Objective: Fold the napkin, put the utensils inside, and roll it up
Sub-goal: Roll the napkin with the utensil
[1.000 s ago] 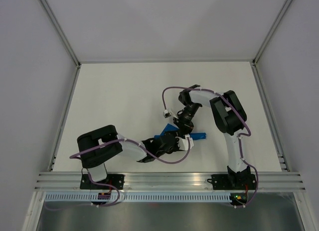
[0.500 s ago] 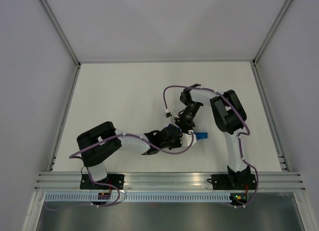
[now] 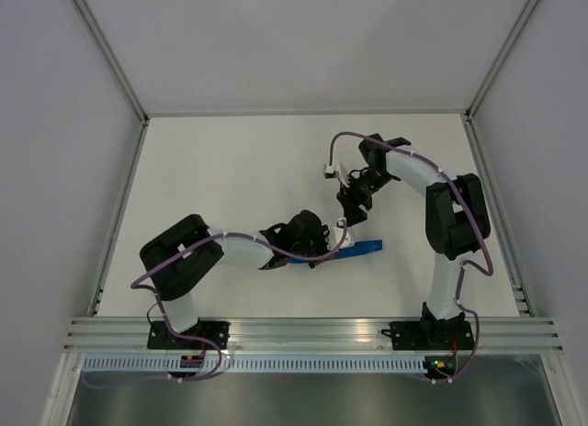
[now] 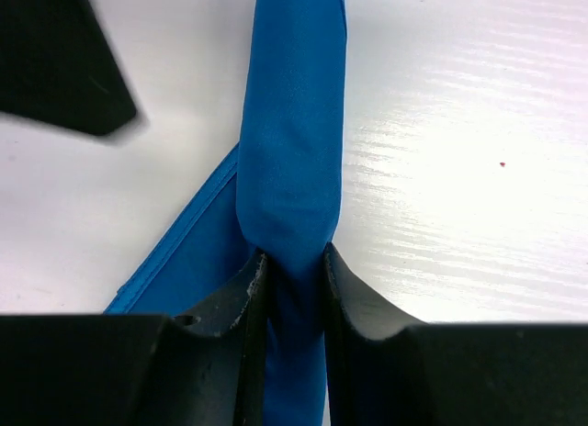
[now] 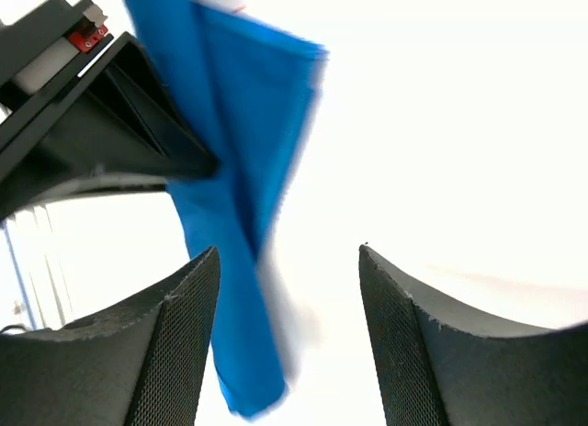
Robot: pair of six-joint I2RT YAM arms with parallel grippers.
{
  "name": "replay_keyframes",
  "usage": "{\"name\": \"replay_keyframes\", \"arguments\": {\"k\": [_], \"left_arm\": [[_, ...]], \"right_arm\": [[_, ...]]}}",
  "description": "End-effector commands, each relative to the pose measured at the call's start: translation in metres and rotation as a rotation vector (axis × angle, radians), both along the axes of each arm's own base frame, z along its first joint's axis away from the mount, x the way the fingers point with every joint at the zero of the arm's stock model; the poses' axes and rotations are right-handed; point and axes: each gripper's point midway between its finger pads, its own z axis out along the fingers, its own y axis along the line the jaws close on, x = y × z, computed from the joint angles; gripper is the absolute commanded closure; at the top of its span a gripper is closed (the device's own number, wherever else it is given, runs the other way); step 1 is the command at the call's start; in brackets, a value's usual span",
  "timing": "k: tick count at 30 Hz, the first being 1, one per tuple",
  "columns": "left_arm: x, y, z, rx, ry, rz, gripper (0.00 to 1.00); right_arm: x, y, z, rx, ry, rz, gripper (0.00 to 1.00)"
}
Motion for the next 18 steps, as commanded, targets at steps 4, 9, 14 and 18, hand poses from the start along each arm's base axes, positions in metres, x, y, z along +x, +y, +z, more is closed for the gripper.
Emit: {"name": "replay_keyframes", "arguments": {"k": [4, 9, 14, 18], "left_arm": [[-0.037, 0.027, -0.043, 0.085, 0.400, -0.023, 0.98], [-0.034, 0.025, -0.046, 0.062, 0.549, -0.026, 0.98], [-0.032, 0.027, -0.046, 0.036, 0.740, -0.027, 0.98], [-0.029, 0.028, -0.044, 0.023, 0.822, -0.024, 0.98]], "right_arm": [[0.022, -0.022, 0.057, 0.157, -0.195, -0.121, 0.32], [0.012, -0.034, 0.056, 0.170, -0.398, -0.142, 0.31], [-0.011, -0.042, 0.046, 0.179, -0.555, -0.127, 0.27], [-0.034, -0.034, 0.020, 0.134, -0.602, -0.078, 0.27]]}}
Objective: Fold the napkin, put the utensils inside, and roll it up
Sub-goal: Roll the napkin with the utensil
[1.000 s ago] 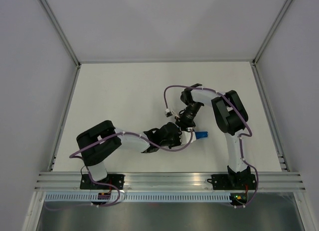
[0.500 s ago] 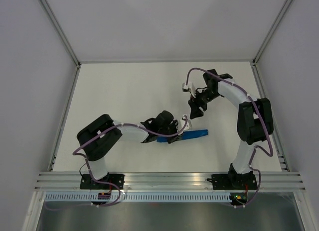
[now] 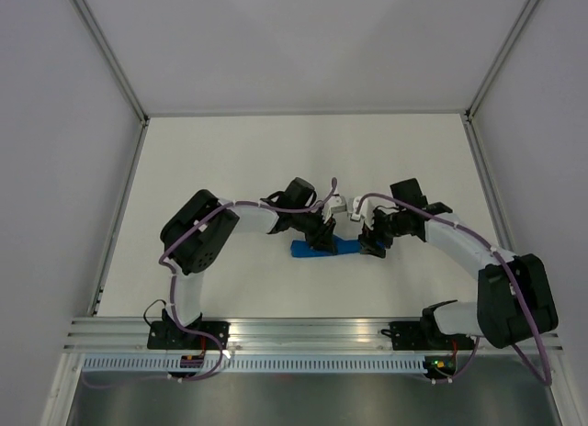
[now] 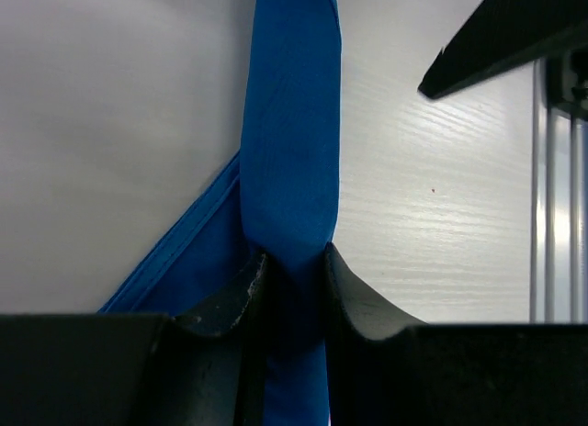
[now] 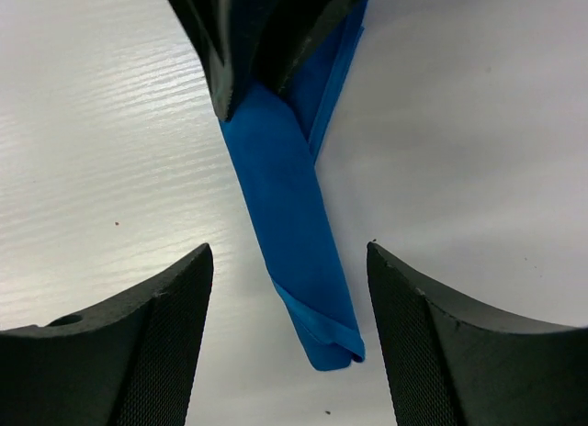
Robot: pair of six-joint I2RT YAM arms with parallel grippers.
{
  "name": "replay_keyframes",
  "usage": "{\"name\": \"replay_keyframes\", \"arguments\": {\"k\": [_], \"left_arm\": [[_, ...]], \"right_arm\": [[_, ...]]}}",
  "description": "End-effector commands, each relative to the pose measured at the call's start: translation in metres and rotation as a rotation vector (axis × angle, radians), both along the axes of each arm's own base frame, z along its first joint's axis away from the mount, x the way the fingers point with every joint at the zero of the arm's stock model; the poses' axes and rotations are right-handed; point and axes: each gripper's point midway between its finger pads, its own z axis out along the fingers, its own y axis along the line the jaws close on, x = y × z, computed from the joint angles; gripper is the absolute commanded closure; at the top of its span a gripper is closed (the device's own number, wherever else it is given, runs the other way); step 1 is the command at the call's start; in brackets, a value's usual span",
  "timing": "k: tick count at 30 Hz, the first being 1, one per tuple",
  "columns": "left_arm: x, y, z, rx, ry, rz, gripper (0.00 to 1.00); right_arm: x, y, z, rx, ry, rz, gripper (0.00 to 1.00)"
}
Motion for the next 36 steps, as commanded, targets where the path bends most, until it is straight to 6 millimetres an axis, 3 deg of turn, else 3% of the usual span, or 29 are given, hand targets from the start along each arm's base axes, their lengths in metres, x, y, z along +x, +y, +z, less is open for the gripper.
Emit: {"name": "replay_keyframes", "arguments": {"k": [1, 2, 3, 9, 15, 28, 31, 32, 33, 36], "left_arm": [[-0.041, 0.033, -0.041, 0.164, 0.303, -0.001, 0.98], [-0.040, 0.033, -0.040, 0.161, 0.318, 0.003, 0.98], [-0.039, 0.034, -0.041, 0.159, 0.341, 0.007, 0.98], [-0.036, 0.031, -0.043, 0.167, 0.398, 0.018, 0.98], [-0.033, 0.026, -0.041, 0.159, 0.422, 0.019, 0.98], [-0.028, 0.021, -0.039, 0.154, 0.434, 0.024, 0.97], [-0.026, 0.020, -0.037, 0.155, 0.421, 0.032, 0.86], [-0.024, 0.020, -0.036, 0.154, 0.417, 0.040, 0.74], [-0.020, 0.019, -0.034, 0.150, 0.410, 0.057, 0.69], [-0.012, 0.018, -0.021, 0.116, 0.395, 0.087, 0.59]], "right_arm": [[0.013, 0.019, 0.002, 0.001, -0.198, 0.046, 0.26], [0.019, 0.020, 0.001, -0.024, -0.249, 0.028, 0.26], [0.006, 0.028, -0.010, -0.037, -0.250, 0.063, 0.27], [-0.003, 0.044, -0.024, -0.088, -0.325, 0.105, 0.26], [-0.009, 0.046, -0.036, -0.121, -0.322, 0.127, 0.28], [-0.024, 0.047, -0.059, -0.188, -0.274, 0.199, 0.44], [-0.027, 0.047, -0.063, -0.199, -0.245, 0.205, 0.57], [-0.026, 0.047, -0.062, -0.198, -0.244, 0.204, 0.60], [-0.026, 0.047, -0.063, -0.203, -0.237, 0.207, 0.64], [-0.028, 0.046, -0.064, -0.214, -0.216, 0.211, 0.76]]}}
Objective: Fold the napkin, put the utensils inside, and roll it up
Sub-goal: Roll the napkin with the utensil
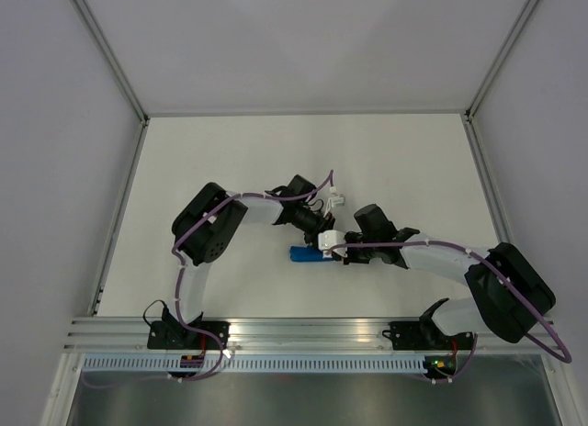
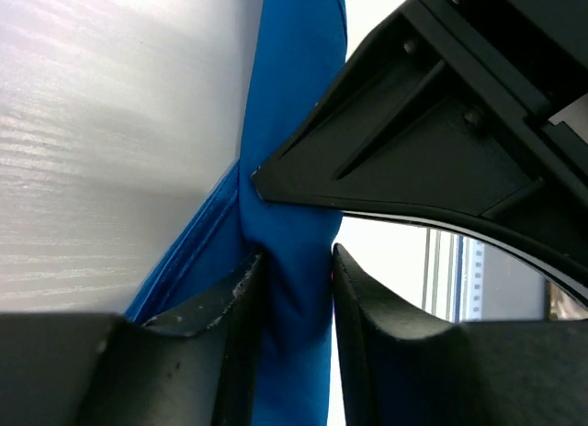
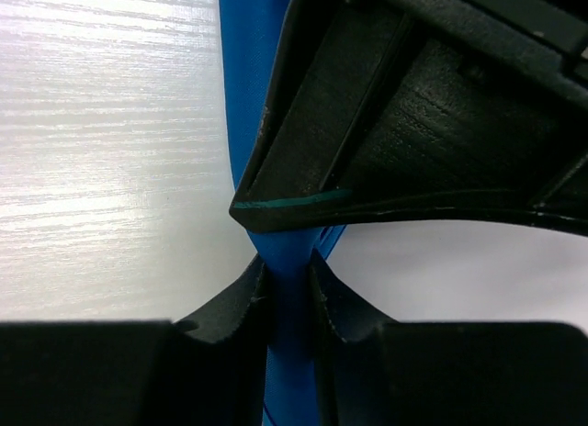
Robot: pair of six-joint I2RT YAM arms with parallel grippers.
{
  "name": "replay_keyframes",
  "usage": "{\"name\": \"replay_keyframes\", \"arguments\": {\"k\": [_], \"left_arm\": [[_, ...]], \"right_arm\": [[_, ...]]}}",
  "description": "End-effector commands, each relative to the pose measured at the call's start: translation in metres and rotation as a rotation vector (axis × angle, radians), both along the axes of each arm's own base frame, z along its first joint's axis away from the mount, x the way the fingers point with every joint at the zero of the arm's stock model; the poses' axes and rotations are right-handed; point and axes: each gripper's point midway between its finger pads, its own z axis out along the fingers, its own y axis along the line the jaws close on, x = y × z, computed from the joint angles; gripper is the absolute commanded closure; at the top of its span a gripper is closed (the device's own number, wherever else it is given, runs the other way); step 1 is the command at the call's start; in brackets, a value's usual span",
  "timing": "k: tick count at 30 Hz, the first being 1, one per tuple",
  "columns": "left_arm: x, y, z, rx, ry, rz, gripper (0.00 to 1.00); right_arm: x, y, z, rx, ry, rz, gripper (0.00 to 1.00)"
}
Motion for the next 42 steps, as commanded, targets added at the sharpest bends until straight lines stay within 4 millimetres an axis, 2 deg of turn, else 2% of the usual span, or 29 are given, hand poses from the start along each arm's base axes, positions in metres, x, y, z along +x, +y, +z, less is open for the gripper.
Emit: {"name": "replay_keyframes", "arguments": {"k": [1, 2, 4, 5, 7, 8, 10, 11, 12, 15, 16, 18, 20, 21, 22, 23, 24, 26, 27, 28, 29, 31, 36, 40, 42], "left_arm": [[0.010, 0.012, -0.013, 0.097, -0.018, 0.099, 0.57], [0.016, 0.012, -0.008, 0.085, -0.036, 0.115, 0.53], [0.025, 0.011, 0.000, 0.064, -0.075, 0.148, 0.53], [0.031, 0.011, 0.010, 0.049, -0.105, 0.168, 0.47], [0.047, 0.013, 0.020, 0.025, -0.163, 0.227, 0.47], [0.056, 0.016, 0.034, 0.008, -0.202, 0.265, 0.47], [0.062, 0.022, 0.040, 0.000, -0.232, 0.310, 0.47], [0.075, 0.024, 0.057, -0.024, -0.302, 0.360, 0.48], [0.078, 0.027, 0.061, -0.025, -0.329, 0.384, 0.48], [0.088, 0.043, 0.069, -0.005, -0.417, 0.488, 0.48], [0.102, 0.056, 0.081, -0.011, -0.512, 0.598, 0.48], [0.098, 0.064, 0.083, -0.010, -0.526, 0.628, 0.48], [0.097, 0.077, 0.081, 0.003, -0.564, 0.680, 0.49], [0.097, 0.081, 0.090, -0.014, -0.589, 0.701, 0.49], [0.096, 0.084, 0.092, -0.017, -0.608, 0.717, 0.50], [0.088, 0.092, 0.081, 0.002, -0.609, 0.725, 0.50], [0.089, 0.093, 0.095, -0.040, -0.648, 0.743, 0.50], [0.081, 0.103, 0.086, -0.021, -0.673, 0.765, 0.50], [0.079, 0.103, 0.091, -0.048, -0.700, 0.771, 0.50], [0.075, 0.103, 0.098, -0.059, -0.739, 0.782, 0.50], [0.068, 0.107, 0.091, -0.047, -0.752, 0.780, 0.49], [0.060, 0.101, 0.097, -0.063, -0.809, 0.769, 0.49], [0.040, 0.080, 0.091, 0.003, -0.971, 0.667, 0.48], [0.028, 0.054, 0.083, 0.068, -1.098, 0.534, 0.47], [0.025, 0.043, 0.073, 0.102, -1.124, 0.471, 0.46]], "right_arm": [[-0.009, -0.008, -0.011, -0.061, 0.065, 0.000, 0.80], [-0.008, -0.007, -0.009, -0.061, 0.068, 0.003, 0.80], [-0.014, -0.008, -0.011, -0.072, 0.100, 0.013, 0.82], [-0.014, -0.006, -0.009, -0.070, 0.107, 0.018, 0.82], [-0.021, -0.009, -0.013, -0.095, 0.153, 0.029, 0.83], [-0.021, -0.007, -0.012, -0.093, 0.169, 0.037, 0.84], [-0.026, -0.008, -0.013, -0.109, 0.205, 0.045, 0.85], [-0.024, -0.006, -0.011, -0.104, 0.217, 0.049, 0.85], [-0.025, -0.005, -0.010, -0.103, 0.229, 0.054, 0.85], [-0.026, -0.005, -0.009, -0.110, 0.280, 0.062, 0.85], [-0.025, -0.005, -0.009, -0.131, 0.334, 0.076, 0.85], [-0.032, -0.007, -0.009, -0.139, 0.379, 0.087, 0.86], [-0.026, -0.005, -0.007, -0.137, 0.413, 0.103, 0.85], [-0.030, -0.009, -0.007, -0.154, 0.458, 0.103, 0.85], [-0.021, -0.008, -0.007, -0.154, 0.473, 0.097, 0.85], [-0.020, -0.008, -0.006, -0.157, 0.489, 0.110, 0.86], [-0.024, -0.010, -0.005, -0.161, 0.533, 0.113, 0.85], [-0.010, -0.009, -0.004, -0.151, 0.567, 0.098, 0.85], [-0.012, -0.011, -0.004, -0.153, 0.596, 0.100, 0.85], [-0.002, -0.010, -0.004, -0.150, 0.609, 0.090, 0.85], [0.000, -0.010, -0.005, -0.149, 0.624, 0.089, 0.85], [0.006, -0.011, -0.006, -0.145, 0.663, 0.083, 0.85], [0.013, -0.009, -0.011, -0.153, 0.713, 0.073, 0.85], [0.019, -0.006, -0.017, -0.156, 0.736, 0.065, 0.85], [0.021, -0.006, -0.020, -0.160, 0.746, 0.058, 0.85]]}}
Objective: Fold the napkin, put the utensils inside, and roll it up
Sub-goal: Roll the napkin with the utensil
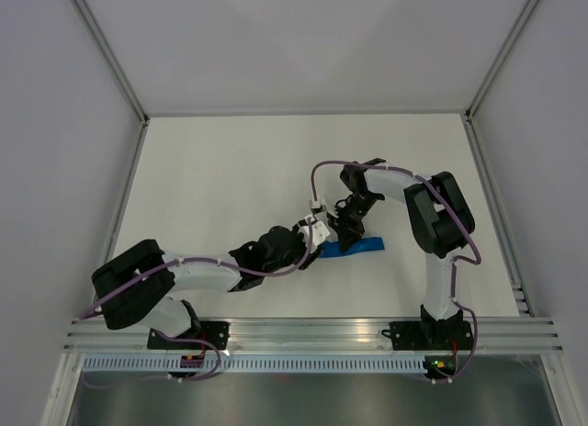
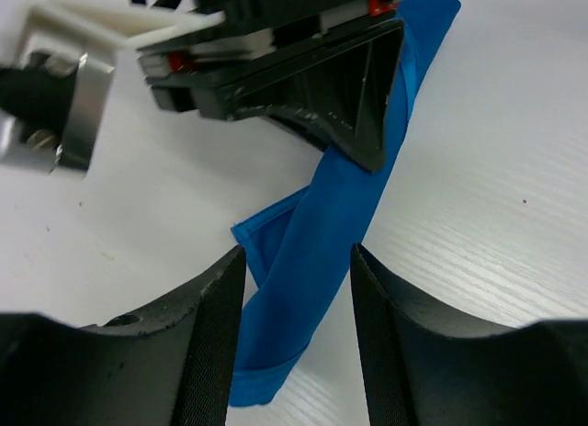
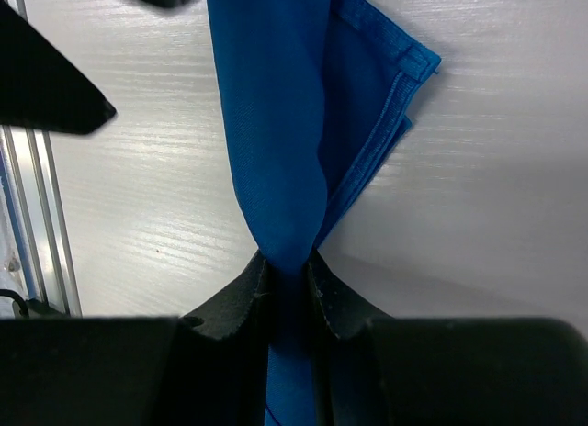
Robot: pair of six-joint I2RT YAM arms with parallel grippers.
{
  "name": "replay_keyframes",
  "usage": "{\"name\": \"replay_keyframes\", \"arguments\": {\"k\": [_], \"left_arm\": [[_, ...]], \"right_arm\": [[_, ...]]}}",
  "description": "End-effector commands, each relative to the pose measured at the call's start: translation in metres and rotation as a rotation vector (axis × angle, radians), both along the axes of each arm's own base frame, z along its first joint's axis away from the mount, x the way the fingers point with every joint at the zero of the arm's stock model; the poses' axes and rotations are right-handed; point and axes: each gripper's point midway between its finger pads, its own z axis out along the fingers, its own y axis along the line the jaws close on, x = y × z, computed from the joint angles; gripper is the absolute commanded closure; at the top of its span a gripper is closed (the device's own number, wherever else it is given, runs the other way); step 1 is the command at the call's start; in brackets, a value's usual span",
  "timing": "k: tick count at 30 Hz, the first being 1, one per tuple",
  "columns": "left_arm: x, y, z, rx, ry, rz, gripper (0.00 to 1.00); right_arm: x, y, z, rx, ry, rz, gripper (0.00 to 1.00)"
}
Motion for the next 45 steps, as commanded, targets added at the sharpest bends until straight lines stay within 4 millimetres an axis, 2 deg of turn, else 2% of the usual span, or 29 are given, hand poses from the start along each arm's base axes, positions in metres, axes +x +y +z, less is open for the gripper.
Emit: {"name": "replay_keyframes", "arguments": {"k": [1, 2, 3, 5, 7, 10, 18, 23, 25, 26, 28, 29, 32, 36, 37, 40, 45], "left_arm": [[0.011, -0.017, 0.007, 0.137, -0.177, -0.043, 0.45], [0.009, -0.023, 0.008, 0.153, -0.193, -0.061, 0.45], [0.008, -0.027, -0.002, 0.193, -0.194, -0.081, 0.44], [0.001, -0.038, -0.007, 0.246, -0.219, -0.138, 0.44], [-0.005, -0.045, -0.022, 0.312, -0.233, -0.192, 0.43], [-0.004, -0.053, -0.031, 0.381, -0.267, -0.218, 0.43], [0.010, -0.052, -0.051, 0.495, -0.320, -0.213, 0.43], [0.007, -0.048, -0.066, 0.550, -0.281, -0.249, 0.44], [0.004, -0.049, -0.070, 0.558, -0.245, -0.273, 0.47], [-0.002, -0.044, -0.080, 0.592, -0.205, -0.301, 0.50], [-0.007, -0.048, -0.083, 0.581, -0.152, -0.331, 0.55], [-0.013, -0.040, -0.092, 0.619, -0.097, -0.356, 0.58], [-0.022, -0.037, -0.103, 0.634, 0.001, -0.399, 0.73], [-0.036, -0.035, -0.114, 0.636, 0.113, -0.450, 0.85], [-0.037, -0.036, -0.116, 0.638, 0.129, -0.457, 0.86], [-0.043, -0.035, -0.121, 0.639, 0.188, -0.476, 0.88], [-0.046, -0.035, -0.123, 0.620, 0.246, -0.483, 0.90]], "right_arm": [[0.005, -0.006, -0.018, -0.038, 0.001, 0.033, 0.85], [0.005, -0.006, -0.019, -0.041, 0.006, 0.030, 0.85], [0.007, -0.006, -0.020, -0.045, 0.003, 0.028, 0.85], [0.008, -0.007, -0.022, -0.053, 0.010, 0.023, 0.85], [0.010, -0.006, -0.025, -0.057, 0.013, 0.022, 0.85], [0.010, -0.008, -0.026, -0.063, 0.022, 0.020, 0.85], [0.007, -0.011, -0.029, -0.077, 0.039, 0.029, 0.85], [0.006, -0.012, -0.029, -0.078, 0.044, 0.040, 0.85], [0.006, -0.012, -0.029, -0.078, 0.045, 0.043, 0.85], [0.005, -0.012, -0.030, -0.079, 0.049, 0.044, 0.85], [0.006, -0.012, -0.030, -0.080, 0.051, 0.043, 0.85], [0.005, -0.012, -0.030, -0.080, 0.053, 0.046, 0.85], [0.006, -0.011, -0.030, -0.077, 0.054, 0.048, 0.83], [0.006, -0.010, -0.029, -0.073, 0.054, 0.049, 0.73], [0.007, -0.011, -0.030, -0.073, 0.053, 0.046, 0.66], [0.009, -0.009, -0.027, -0.072, 0.039, 0.043, 0.54], [0.020, -0.007, -0.020, -0.065, -0.001, 0.021, 0.41]]}}
